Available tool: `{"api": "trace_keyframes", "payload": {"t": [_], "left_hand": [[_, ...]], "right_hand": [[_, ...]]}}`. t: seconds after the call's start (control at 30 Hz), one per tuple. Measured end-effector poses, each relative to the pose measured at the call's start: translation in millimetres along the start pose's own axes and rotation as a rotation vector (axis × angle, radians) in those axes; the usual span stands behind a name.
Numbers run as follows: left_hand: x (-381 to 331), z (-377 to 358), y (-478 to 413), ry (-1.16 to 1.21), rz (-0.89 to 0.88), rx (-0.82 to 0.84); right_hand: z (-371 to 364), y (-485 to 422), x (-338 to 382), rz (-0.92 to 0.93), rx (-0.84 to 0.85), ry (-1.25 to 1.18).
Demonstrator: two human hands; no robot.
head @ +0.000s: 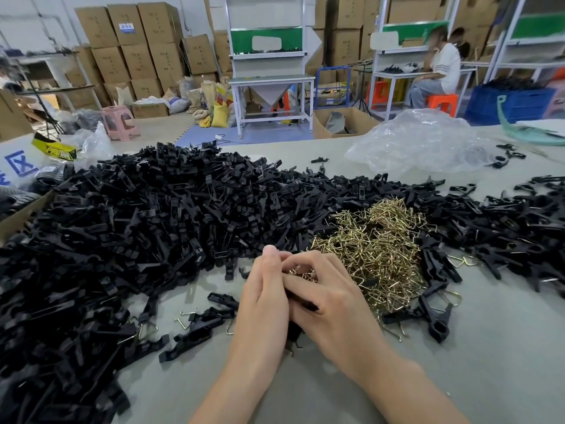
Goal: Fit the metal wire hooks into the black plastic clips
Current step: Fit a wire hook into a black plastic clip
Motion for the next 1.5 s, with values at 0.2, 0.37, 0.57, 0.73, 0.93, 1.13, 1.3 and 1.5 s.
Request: {"api": "trace_keyframes", "payload": {"t": [0.2,0.37,0.57,0.73,0.93,1.13,1.3,1.5], "left_hand": [[4,2,-2,0.014,0.044,-0.062],[-1,3,-2,0.006,0.054,-0.066],[-2,4,-3,0.08,0.127,-0.074],[4,3,-4,0.205,0.202,-0.079],[5,5,-6,0.3,0.232,-0.125],[-1,1,-6,0.432,0.247,0.003],[1,4,-8,0.337,0.203,0.064],[5,4,4,-0.019,-0.203,0.074]], "right_hand": [[0,-1,2,-0.025,0.0,-0.041],[1,1,2,-0.186,0.074,-0.217],[-4,1,-1,-0.279,0.16,-0.319],[-6,1,-4,-0.254,0.17,-0.316],[-6,1,-6,-0.262,0.2,-0.379],[0,-1,-5,-0.146,0.154,-0.192],[5,-2,-4,-0.178,0.076,-0.198],[32,0,-21,-0.528,-0.274,-0.475]]}}
Point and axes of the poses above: each hand's wrist, its own y-axis away from the middle knuckle, its own z-axis out of the back of the hand, x = y × z, the point moved 2 cm from there along -y, towards the middle knuckle, and after that the axes turned 2 degrees about -x, right-handed, at the moved point
